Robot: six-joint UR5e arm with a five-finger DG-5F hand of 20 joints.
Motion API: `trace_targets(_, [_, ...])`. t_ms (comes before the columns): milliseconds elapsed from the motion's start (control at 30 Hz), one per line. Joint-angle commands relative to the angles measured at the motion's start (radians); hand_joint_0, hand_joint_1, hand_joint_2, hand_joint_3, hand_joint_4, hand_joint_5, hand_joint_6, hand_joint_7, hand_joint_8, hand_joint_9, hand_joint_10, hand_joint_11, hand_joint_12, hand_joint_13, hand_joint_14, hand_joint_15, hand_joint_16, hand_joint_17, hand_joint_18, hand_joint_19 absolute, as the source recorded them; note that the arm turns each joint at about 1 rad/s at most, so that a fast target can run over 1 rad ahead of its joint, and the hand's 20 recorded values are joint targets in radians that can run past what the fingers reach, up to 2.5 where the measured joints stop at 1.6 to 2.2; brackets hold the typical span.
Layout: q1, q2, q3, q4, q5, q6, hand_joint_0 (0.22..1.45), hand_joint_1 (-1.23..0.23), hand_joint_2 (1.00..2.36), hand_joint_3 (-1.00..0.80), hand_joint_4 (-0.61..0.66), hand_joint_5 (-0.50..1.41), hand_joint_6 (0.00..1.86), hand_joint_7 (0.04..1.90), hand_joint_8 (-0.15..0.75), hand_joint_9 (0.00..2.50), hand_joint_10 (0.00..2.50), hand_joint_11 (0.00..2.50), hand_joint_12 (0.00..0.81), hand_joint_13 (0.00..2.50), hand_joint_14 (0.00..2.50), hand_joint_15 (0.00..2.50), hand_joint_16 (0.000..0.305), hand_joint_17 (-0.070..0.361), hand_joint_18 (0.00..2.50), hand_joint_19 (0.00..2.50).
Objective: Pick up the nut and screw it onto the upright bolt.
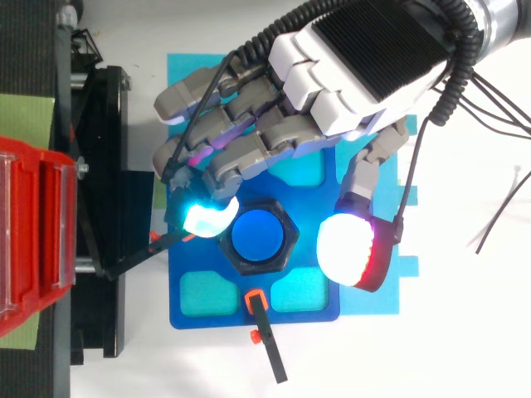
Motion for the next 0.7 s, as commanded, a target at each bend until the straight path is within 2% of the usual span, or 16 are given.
trace_targets(0, [0.0, 0.0, 0.001, 0.0, -0.002, 0.001, 0.52, -0.17, 1.0, -0.5, 0.2, -0.03, 0.5, 1.25, 0.228, 0.98, 0.0, 0.0, 0.229, 0.62, 0.0, 0.0, 0.025, 0.056, 0.38, 0.06])
trace_targets(200, [-0.003, 0.0, -0.001, 0.002, -0.002, 0.003, 0.53, -0.19, 1.0, -0.5, 0.15, -0.01, 0.5, 1.43, 0.234, 1.05, 0.0, 0.0, 0.217, 0.66, 0.0, 0.0, 0.023, 0.052, 0.43, 0.09])
trace_targets(667, [-0.022, 0.001, 0.001, 0.002, -0.014, 0.007, 0.54, -0.21, 1.0, -0.5, 0.14, 0.02, 0.5, 1.46, 0.234, 1.23, 0.0, 0.06, 0.201, 0.75, 0.0, 0.0, 0.021, 0.047, 0.52, 0.12])
